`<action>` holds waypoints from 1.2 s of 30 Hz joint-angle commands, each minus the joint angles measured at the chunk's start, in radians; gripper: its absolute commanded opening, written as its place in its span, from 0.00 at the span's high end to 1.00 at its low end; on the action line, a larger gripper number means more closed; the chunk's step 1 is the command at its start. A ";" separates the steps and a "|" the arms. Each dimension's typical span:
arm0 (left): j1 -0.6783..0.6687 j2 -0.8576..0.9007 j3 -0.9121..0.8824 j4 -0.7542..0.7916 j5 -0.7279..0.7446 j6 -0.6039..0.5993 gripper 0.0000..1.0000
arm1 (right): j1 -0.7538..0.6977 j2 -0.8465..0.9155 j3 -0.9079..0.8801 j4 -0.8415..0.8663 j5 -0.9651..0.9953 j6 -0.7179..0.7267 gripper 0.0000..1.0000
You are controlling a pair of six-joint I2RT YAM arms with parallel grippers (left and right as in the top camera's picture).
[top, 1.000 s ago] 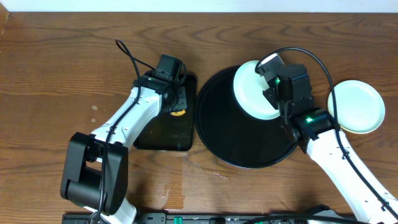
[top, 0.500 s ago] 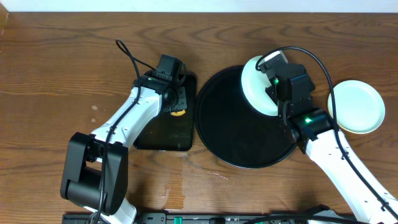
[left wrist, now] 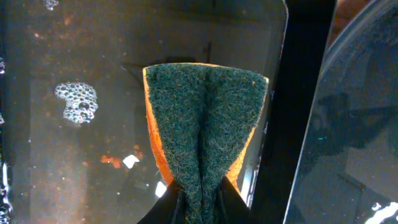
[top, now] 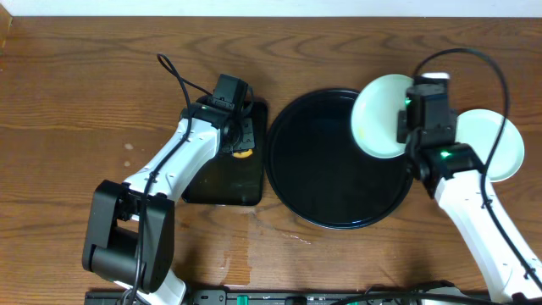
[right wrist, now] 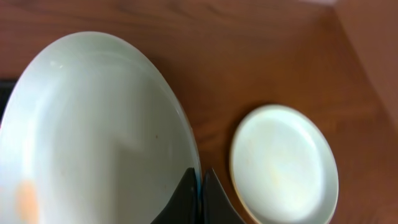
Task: Clean dirty plates on tray and stack at the side
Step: 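Carry the light-green plate right and stack it on the plate pile, then release the sponge in the water tray and open the left gripper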
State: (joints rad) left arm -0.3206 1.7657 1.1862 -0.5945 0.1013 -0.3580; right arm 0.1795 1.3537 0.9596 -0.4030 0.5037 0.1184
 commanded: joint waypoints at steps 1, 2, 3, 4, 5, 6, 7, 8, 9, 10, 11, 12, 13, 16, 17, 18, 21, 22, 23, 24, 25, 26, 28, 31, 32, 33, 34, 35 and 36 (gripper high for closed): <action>0.006 0.000 -0.005 0.000 -0.009 0.017 0.85 | -0.090 0.039 0.002 -0.010 0.000 0.212 0.99; 0.006 0.000 -0.005 0.000 -0.009 0.018 0.84 | -0.116 0.045 0.002 -0.009 -0.016 0.224 0.99; 0.006 0.000 -0.005 0.000 -0.010 0.018 0.85 | -0.143 0.052 0.002 -0.008 -0.030 0.235 0.99; 0.006 0.000 -0.005 0.000 -0.020 0.018 0.85 | -0.172 0.057 0.002 -0.006 -0.043 0.245 0.99; 0.006 0.000 -0.005 0.000 -0.036 0.017 0.85 | -0.201 0.062 0.002 -0.006 -0.050 0.256 0.99; 0.006 0.000 -0.005 -0.002 -0.052 0.018 0.85 | -0.236 0.067 0.002 -0.005 -0.052 0.264 0.99; 0.006 0.000 -0.005 -0.003 -0.069 0.018 0.85 | -0.266 0.071 0.002 -0.003 -0.052 0.271 0.99; 0.006 0.000 -0.005 -0.005 -0.079 0.018 0.85 | -0.295 0.074 0.002 0.001 -0.053 0.271 0.99; 0.006 0.000 -0.005 -0.007 -0.093 0.018 0.85 | -0.335 0.079 0.002 0.007 -0.052 0.271 0.99; 0.006 0.000 -0.005 -0.008 -0.095 0.020 0.85 | -0.356 0.081 0.002 0.010 -0.053 0.272 0.99; 0.006 0.000 -0.005 -0.008 -0.095 0.026 0.85 | -0.386 0.085 0.002 0.013 -0.053 0.278 0.99; 0.006 0.000 -0.005 -0.008 -0.095 0.028 0.85 | -0.422 0.088 0.002 0.014 -0.053 0.281 0.99; 0.006 0.000 -0.005 -0.008 -0.095 0.028 0.85 | -0.452 0.092 0.002 0.014 -0.053 0.290 0.99; 0.006 0.000 -0.005 -0.008 -0.095 0.028 0.85 | -0.534 0.105 0.002 0.014 -0.077 0.304 0.99; 0.006 0.000 -0.005 -0.008 -0.095 0.028 0.85 | -0.561 0.111 0.002 0.014 -0.088 0.308 0.99; 0.006 0.000 -0.005 -0.008 -0.095 0.028 0.85 | -0.583 0.117 0.002 0.014 -0.095 0.308 0.99; 0.006 0.000 -0.005 -0.008 -0.095 0.028 0.85 | -0.630 0.133 0.002 0.018 -0.098 0.308 0.99; 0.006 0.000 -0.005 -0.007 -0.095 0.028 0.84 | -0.644 0.138 0.002 0.024 -0.102 0.308 0.99; 0.006 0.000 -0.005 -0.008 -0.095 0.028 0.84 | -0.653 0.142 0.002 0.031 -0.108 0.308 0.99; 0.006 0.000 -0.005 -0.008 -0.095 0.028 0.84 | -0.661 0.145 0.002 0.041 -0.120 0.307 0.99; 0.006 0.000 -0.005 -0.008 -0.095 0.028 0.83 | -0.668 0.147 0.002 0.052 -0.139 0.307 0.99; 0.006 0.000 -0.005 -0.008 -0.095 0.028 0.79 | -0.673 0.150 0.002 0.064 -0.168 0.307 0.96; 0.006 0.000 -0.005 -0.007 -0.095 0.028 0.75 | -0.676 0.150 0.002 0.072 -0.243 0.307 0.82; 0.006 0.000 -0.005 -0.007 -0.095 0.028 0.70 | -0.675 0.150 0.002 0.073 -0.381 0.298 0.75; 0.006 0.000 -0.005 -0.007 -0.095 0.028 0.65 | -0.674 0.150 0.002 0.070 -0.436 0.291 0.74; 0.006 0.000 -0.005 -0.007 -0.095 0.028 0.61 | -0.672 0.150 0.002 0.069 -0.482 0.290 0.73; 0.006 0.000 -0.005 -0.007 -0.095 0.028 0.57 | -0.669 0.150 0.002 0.066 -0.516 0.279 0.73; 0.006 0.000 -0.005 -0.007 -0.095 0.028 0.55 | -0.664 0.150 0.002 0.064 -0.561 0.261 0.72; 0.006 0.000 -0.005 -0.007 -0.095 0.028 0.53 | -0.656 0.150 0.002 0.060 -0.611 0.236 0.72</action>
State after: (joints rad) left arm -0.3206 1.7657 1.1862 -0.5983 0.0189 -0.3363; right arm -0.4911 1.4975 0.9596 -0.3367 0.0845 0.4023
